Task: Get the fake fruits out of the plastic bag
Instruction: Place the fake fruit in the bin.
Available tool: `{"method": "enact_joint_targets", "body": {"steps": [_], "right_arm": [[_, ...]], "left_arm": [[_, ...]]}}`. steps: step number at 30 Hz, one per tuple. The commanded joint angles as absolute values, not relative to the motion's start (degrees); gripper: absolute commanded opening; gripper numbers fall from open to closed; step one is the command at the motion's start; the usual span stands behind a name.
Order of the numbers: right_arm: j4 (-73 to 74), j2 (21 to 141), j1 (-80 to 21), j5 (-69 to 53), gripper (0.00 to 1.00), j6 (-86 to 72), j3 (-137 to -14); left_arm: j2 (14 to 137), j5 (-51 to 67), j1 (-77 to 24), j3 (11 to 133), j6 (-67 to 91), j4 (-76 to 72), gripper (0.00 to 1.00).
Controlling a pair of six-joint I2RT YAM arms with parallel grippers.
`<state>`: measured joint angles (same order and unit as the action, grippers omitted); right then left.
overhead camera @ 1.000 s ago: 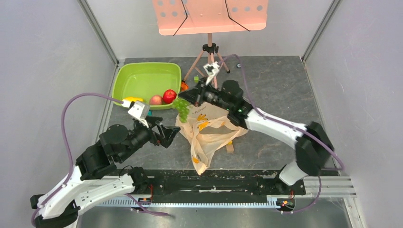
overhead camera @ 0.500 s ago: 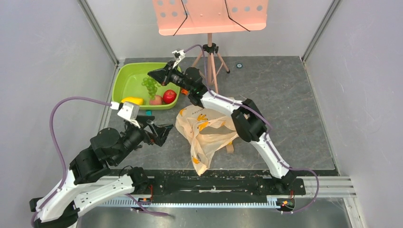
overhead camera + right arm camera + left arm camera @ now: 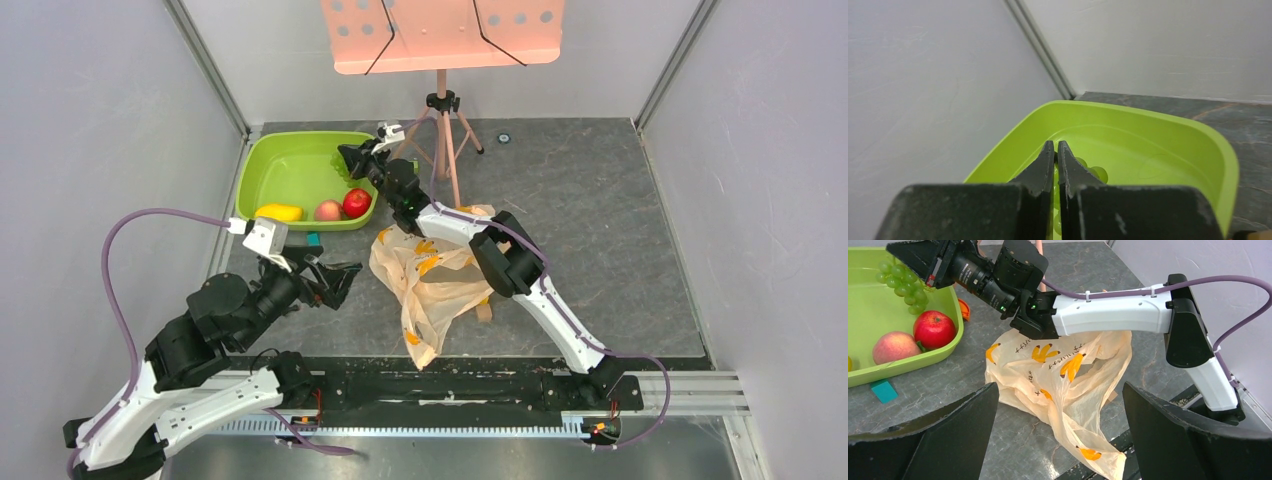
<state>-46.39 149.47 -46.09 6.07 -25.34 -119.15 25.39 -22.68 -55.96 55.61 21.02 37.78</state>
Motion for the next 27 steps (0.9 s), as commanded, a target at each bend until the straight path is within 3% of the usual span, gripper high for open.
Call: {"method": "enact_joint_targets", "body": {"steps": [1, 11, 20, 27], "right_arm": [[-48.0, 149.3, -46.7, 12.4, 0.00, -19.0, -120.2], [-43.0, 150.5, -46.8, 8.6, 0.00, -18.4, -119.0], [-44.1, 148.3, -47.4, -4.5, 0.00, -17.9, -113.6], [-43.4, 147.8, -47.8, -9.8, 0.29, -16.5, -113.1]], "left_arm": [[25.3, -24.8, -56.0, 55.3, 21.8, 37.5, 1.00], [24.8, -24.8, -56.0, 54.0, 23.0, 37.7, 1.00], [24.9, -24.2, -56.0, 53.8, 23.7, 37.7, 1.00], [24.5, -23.7, -56.0, 53.6, 24.3, 37.8, 1.00]]}}
